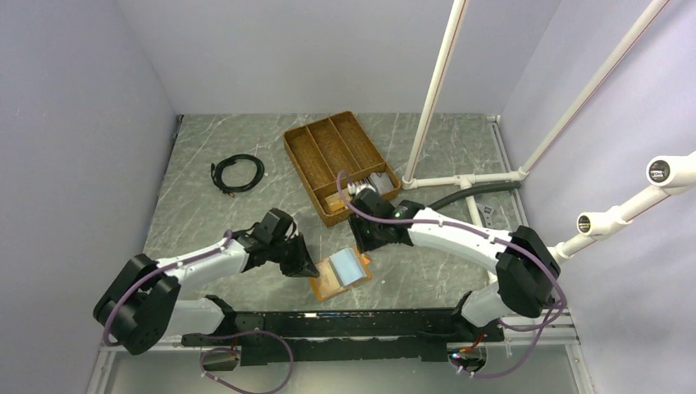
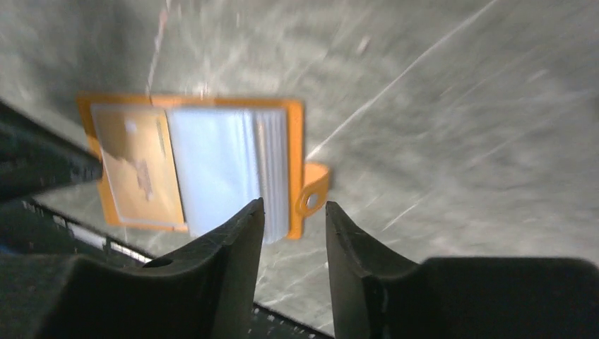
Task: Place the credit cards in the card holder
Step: Insert the credit card into the card holder, then pick up the credit card from the storage box.
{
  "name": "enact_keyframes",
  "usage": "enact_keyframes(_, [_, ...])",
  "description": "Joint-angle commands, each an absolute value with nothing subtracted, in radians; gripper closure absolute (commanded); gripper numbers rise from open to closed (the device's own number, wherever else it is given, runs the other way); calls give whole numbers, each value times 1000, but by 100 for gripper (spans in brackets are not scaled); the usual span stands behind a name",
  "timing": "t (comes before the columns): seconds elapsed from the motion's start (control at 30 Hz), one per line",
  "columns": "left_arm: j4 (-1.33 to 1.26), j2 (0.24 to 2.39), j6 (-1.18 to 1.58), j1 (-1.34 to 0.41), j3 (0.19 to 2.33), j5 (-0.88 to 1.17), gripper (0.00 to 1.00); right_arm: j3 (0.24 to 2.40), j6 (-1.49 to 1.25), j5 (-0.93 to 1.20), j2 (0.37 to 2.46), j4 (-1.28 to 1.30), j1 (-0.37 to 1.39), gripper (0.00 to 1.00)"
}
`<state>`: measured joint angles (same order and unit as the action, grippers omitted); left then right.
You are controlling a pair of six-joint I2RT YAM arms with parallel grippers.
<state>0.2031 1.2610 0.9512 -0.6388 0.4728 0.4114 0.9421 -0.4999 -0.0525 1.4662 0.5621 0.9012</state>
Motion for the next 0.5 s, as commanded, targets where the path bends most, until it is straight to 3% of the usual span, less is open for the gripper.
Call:
enact_keyframes(0.0, [318,1172,880,-641,602,400,82,1138,-334,-275,1466,614,818,58])
enact_keyframes(0.2, [416,1146,800,-641,714,405,61,1346,-157,-141,1623,498,631,36])
enact_keyframes(0.47, [374,1172,790,-639,725,487,54,1595,-59,-132,1901,584,520,33])
